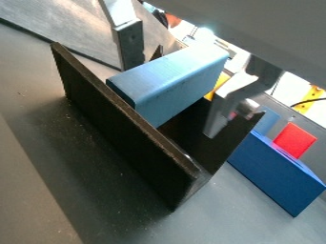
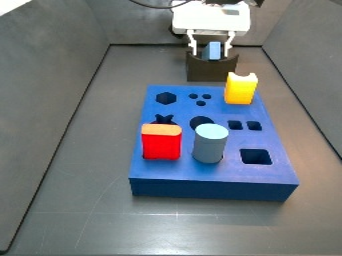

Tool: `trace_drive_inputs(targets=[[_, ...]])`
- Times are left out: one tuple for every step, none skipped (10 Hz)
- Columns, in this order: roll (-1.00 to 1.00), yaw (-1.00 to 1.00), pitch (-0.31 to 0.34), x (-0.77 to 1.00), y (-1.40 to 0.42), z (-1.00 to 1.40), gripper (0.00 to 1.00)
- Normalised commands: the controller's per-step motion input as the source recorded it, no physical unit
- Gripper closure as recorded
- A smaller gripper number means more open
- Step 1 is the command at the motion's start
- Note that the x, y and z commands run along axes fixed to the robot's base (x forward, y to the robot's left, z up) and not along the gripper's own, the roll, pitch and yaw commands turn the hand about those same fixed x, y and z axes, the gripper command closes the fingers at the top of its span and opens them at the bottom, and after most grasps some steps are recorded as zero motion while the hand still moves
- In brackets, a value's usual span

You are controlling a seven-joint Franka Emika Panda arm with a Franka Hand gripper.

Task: Pick up the rectangle object. Move up. Place the rectangle object on the fixture. Regrasp the rectangle object. Move to above the board. Insert the rectangle object.
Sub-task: Regrasp the rectangle object.

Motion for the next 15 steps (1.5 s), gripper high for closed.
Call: trace_drive_inputs(targets=[[0.02,0.01,0.061,0.0,0.0,1.0,0.0],[0.03,0.01,0.063,-0.01,0.0,1.0,0.0],[0.05,0.01,0.078,-0.02,0.01,1.0,0.0],[0.09,0.0,0.086,-0.03,0.0,1.0,0.0],[0.1,0.0,0.087,-0.04,-0.01,1.0,0.0],[0.1,-0.01,0.098,-0.05,-0.01,0.97,0.0],[0.1,-0.02,0.104,-0.05,0.0,0.8,0.0],[0.11,-0.03,0.106,-0.04,-0.01,0.58,0.0],[0.1,-0.03,0.095,-0.04,0.0,0.41,0.0],[0.09,-0.03,0.079,-0.04,0.0,0.19,0.0],[1.0,0.02,0.063,-0.09,-1.0,0.77,0.0],[1.0,0.02,0.061,-0.08,-1.0,0.73,0.0],[1.0,0.02,0.055,-0.1,-1.0,0.73,0.0],[1.0,0.02,0.043,-0.14,-0.96,0.61,0.0],[1.0,0.02,0.038,-0.13,-0.81,0.41,0.0]])
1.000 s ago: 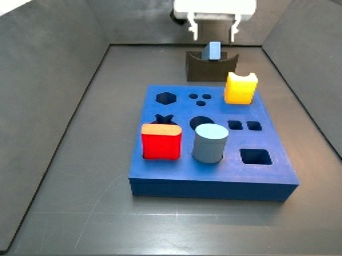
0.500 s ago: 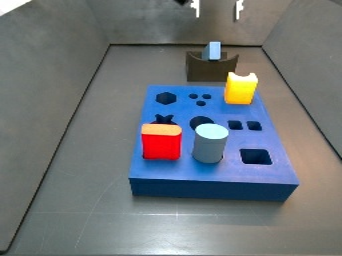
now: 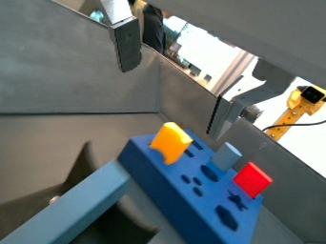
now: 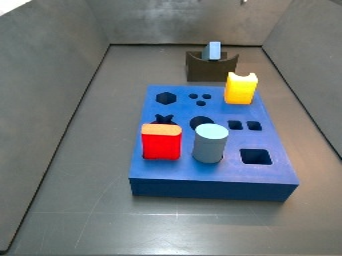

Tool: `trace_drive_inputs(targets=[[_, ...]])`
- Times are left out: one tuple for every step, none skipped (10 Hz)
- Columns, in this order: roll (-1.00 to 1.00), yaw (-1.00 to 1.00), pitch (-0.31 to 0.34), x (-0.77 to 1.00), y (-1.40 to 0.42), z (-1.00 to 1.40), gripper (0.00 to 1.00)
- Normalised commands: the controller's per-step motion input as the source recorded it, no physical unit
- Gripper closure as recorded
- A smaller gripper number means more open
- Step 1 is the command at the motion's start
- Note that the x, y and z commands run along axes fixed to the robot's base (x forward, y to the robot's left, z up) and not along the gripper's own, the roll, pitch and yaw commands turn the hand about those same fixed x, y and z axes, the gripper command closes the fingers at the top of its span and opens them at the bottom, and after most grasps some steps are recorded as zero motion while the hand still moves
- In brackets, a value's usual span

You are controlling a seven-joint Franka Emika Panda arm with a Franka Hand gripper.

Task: Pick up the rectangle object. Move up. Place the rectangle object on the fixture. Regrasp the rectangle object. Move to above the board. Insert the rectangle object.
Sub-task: Regrasp the rectangle object.

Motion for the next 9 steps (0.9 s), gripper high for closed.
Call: trace_drive_inputs(targets=[[1.0,0.02,0.035,-0.08,-0.62,0.15,0.0],[1.0,0.02,0.034,-0.06,-0.51,0.08,0.0],[1.0,0.02,0.032,-0.04,-0.26,0.05,0.0],[1.0,0.02,0.029,-0.05,-0.08,0.05,0.0],[1.0,0.02,0.025,-0.05,-0.03,0.04,0.0],[1.0,0.02,0.022,-0.05,-0.04,0.02,0.0],[1.0,0.02,0.017,-0.05,-0.04,0.02,0.0],[1.0,0.02,0.013,-0.05,-0.04,0.02,0.0],[1.0,0.02,0.007,-0.05,-0.03,0.01,0.0]])
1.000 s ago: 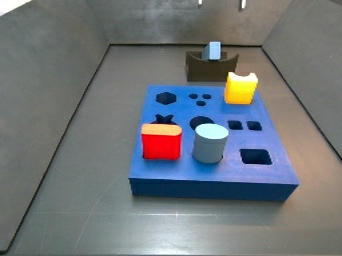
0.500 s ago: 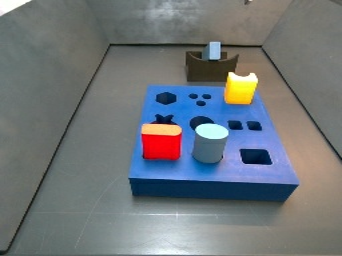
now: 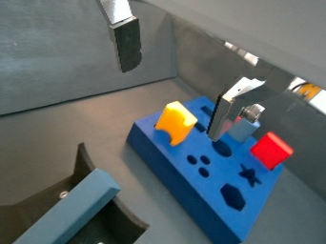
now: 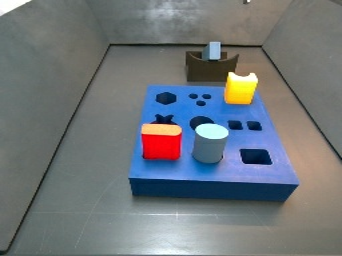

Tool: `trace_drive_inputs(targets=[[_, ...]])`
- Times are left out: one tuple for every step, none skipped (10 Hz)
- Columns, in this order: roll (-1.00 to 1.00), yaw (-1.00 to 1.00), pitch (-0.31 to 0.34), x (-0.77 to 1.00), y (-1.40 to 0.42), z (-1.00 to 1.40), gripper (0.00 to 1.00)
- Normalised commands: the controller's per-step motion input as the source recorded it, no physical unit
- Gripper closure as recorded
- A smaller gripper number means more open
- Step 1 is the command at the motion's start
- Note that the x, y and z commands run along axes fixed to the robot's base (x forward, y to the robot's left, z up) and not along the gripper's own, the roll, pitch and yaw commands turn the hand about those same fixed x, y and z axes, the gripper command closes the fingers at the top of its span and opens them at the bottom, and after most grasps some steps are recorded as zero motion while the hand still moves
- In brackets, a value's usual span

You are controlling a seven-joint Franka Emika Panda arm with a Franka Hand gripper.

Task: Pick up the rectangle object. Move up. Place the rectangle object on the fixture. Regrasp the rectangle object. Move to above the board. Insert the rectangle object.
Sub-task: Regrasp the rectangle object.

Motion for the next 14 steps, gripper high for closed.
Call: trace_drive_inputs(targets=[[1.0,0.02,0.003,-0.05,-0.03,0.02,0.0],[1.0,0.02,-0.002,-0.05,-0.03,0.02,0.0],[1.0,0.02,-0.007,-0.04,-0.03,0.01,0.0],[1.0,0.02,-0.012,-0.04,-0.03,0.01,0.0],[1.0,0.02,-0.018,-0.04,-0.03,0.01,0.0],[1.0,0.02,-0.021,-0.04,-0.02,0.01,0.0],[1.0,0.02,-0.027,-0.03,-0.02,0.01,0.0],[1.0,0.02,-0.031,-0.03,-0.02,0.01,0.0],[1.0,0.02,-0.036,-0.03,-0.02,0.01,0.0],[1.0,0.02,-0.039,-0.03,-0.02,0.01,0.0],[1.0,0.02,-0.047,-0.02,-0.03,0.01,0.0],[1.0,0.02,-0.05,-0.02,-0.02,0.01,0.0],[1.0,0.02,-0.054,-0.02,-0.02,0.01,0.0],[1.0,0.02,-0.055,-0.02,-0.02,0.01,0.0]])
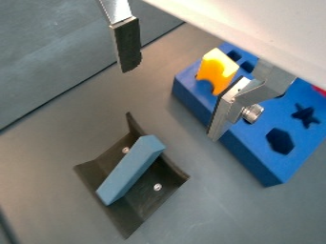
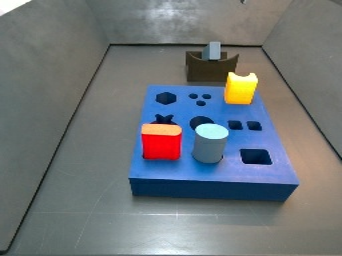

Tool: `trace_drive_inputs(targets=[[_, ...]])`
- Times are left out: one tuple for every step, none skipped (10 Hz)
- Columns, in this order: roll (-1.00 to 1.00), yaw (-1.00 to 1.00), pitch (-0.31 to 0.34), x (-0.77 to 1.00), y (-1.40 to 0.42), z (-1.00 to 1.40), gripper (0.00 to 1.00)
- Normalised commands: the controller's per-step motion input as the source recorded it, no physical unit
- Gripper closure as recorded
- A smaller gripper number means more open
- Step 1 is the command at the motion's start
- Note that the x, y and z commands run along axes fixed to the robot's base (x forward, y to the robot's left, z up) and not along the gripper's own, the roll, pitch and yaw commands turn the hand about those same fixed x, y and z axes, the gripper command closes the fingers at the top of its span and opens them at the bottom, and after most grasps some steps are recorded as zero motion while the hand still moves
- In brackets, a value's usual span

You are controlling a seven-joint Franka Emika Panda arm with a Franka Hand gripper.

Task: Pick up the rectangle object. Move up. Place the rectangle object on the fixture. Regrasp the rectangle object. Move to above the board. Insert the rectangle object.
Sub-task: Regrasp the rectangle object.

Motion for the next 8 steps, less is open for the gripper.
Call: trace_drive_inputs(targets=[[1.0,0.02,-0.056,-0.02,-0.02,0.01,0.0],[1.0,0.02,-0.056,-0.02,-0.02,0.01,0.0],[1.0,0.02,-0.055,-0.02,-0.02,0.01,0.0],[1.0,0.02,-0.053,-0.02,-0.02,0.01,0.0],[1.0,0.02,-0.051,-0.01,-0.02,0.01,0.0],[1.0,0.02,-0.049,-0.01,-0.02,0.01,0.0],[1.0,0.02,-0.046,0.0,-0.02,0.0,0.0],[1.0,0.02,-0.04,0.0,-0.02,0.0,0.0]])
